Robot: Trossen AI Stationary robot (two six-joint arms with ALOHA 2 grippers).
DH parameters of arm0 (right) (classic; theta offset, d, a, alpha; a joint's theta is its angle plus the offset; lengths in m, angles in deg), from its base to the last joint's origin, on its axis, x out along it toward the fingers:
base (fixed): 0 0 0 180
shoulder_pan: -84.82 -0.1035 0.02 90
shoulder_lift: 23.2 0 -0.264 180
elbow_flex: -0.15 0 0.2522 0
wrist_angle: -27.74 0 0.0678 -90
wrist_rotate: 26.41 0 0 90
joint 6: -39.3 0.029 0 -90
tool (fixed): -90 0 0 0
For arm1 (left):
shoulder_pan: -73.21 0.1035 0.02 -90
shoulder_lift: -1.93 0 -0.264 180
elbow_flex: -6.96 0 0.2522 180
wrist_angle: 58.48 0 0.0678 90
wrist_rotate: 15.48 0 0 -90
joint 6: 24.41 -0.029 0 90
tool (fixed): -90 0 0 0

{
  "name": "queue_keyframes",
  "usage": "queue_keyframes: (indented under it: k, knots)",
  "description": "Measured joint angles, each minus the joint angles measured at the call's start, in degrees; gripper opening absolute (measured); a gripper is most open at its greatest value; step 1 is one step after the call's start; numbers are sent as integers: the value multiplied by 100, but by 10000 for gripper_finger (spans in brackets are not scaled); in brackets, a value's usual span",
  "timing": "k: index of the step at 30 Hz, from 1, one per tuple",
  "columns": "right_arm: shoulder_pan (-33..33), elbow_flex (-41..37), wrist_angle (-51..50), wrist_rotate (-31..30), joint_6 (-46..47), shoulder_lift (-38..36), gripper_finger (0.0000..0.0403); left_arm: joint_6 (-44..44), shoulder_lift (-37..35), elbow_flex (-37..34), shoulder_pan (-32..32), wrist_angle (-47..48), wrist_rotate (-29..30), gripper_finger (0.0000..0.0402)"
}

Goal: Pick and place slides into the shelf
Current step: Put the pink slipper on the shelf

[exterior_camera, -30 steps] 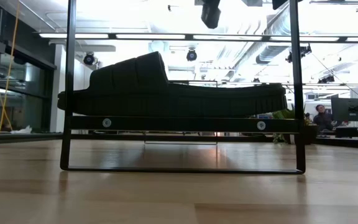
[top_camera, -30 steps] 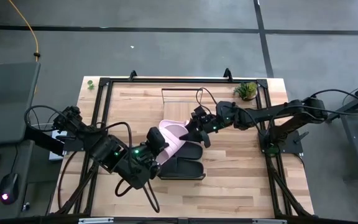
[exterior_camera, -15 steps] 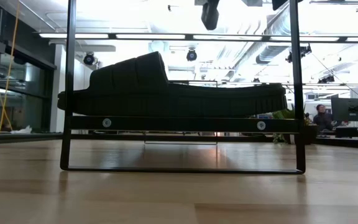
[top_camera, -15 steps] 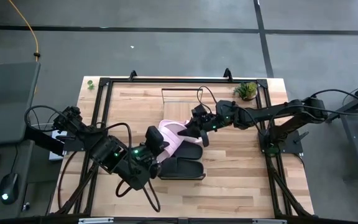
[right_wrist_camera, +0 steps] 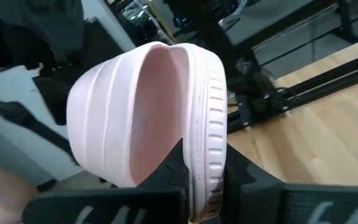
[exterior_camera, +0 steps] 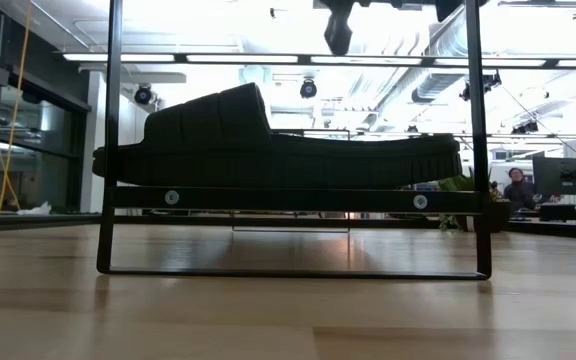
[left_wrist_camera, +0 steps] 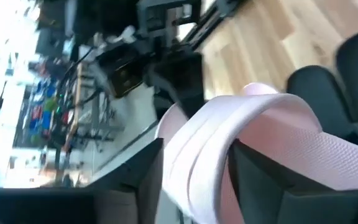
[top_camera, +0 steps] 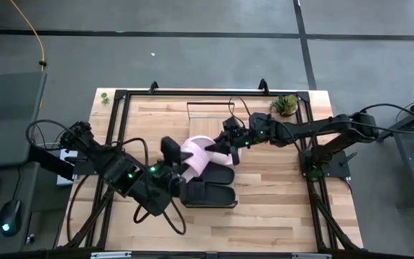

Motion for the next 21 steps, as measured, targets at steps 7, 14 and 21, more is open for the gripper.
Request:
queue_keyframes:
  k: [7,14,21]
  knots:
    - [414,-9,67,-68,-117,4,18,1162,-484,2,-2,581,394,215]
    - [887,-9,293,-47,-259,-1,18,2319,-1131,4,0,953,372,222]
    - [1253,-9,341,-74,-407,-158,18,2966,-1513,4,0,1471,284,204]
